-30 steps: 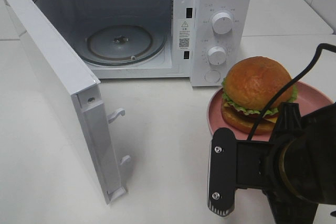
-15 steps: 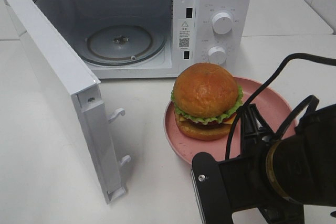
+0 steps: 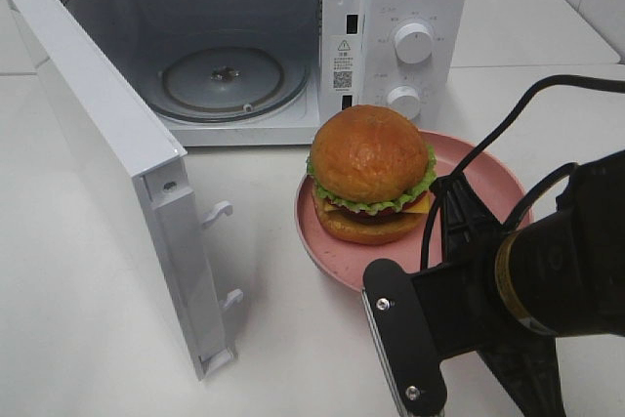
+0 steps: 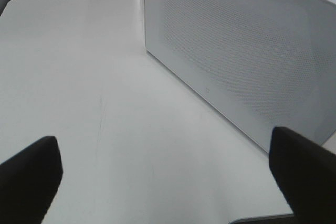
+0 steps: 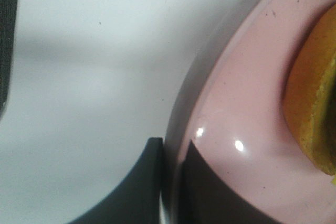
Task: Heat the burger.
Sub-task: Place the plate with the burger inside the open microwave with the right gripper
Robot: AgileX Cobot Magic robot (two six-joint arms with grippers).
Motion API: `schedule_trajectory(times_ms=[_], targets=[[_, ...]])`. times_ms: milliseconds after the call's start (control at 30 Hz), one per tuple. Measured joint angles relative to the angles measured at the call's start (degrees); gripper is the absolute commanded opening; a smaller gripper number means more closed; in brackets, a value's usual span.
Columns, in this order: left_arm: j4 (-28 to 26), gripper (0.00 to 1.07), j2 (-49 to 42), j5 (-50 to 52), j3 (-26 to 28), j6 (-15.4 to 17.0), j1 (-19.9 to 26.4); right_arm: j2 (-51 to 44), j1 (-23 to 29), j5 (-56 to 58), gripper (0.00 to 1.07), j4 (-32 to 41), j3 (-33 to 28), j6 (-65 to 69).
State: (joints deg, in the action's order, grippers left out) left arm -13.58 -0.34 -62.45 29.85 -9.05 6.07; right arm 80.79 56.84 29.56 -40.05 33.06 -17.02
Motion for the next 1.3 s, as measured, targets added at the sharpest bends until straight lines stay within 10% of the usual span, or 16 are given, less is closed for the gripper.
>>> schedule_trajectory(times_ms=[1300], targets=[[0.00,1.01,0.00,0.00,0.00,0.00,0.00,0.23,-19.14,5.21,0.00,34.72,17.13,-67.21]])
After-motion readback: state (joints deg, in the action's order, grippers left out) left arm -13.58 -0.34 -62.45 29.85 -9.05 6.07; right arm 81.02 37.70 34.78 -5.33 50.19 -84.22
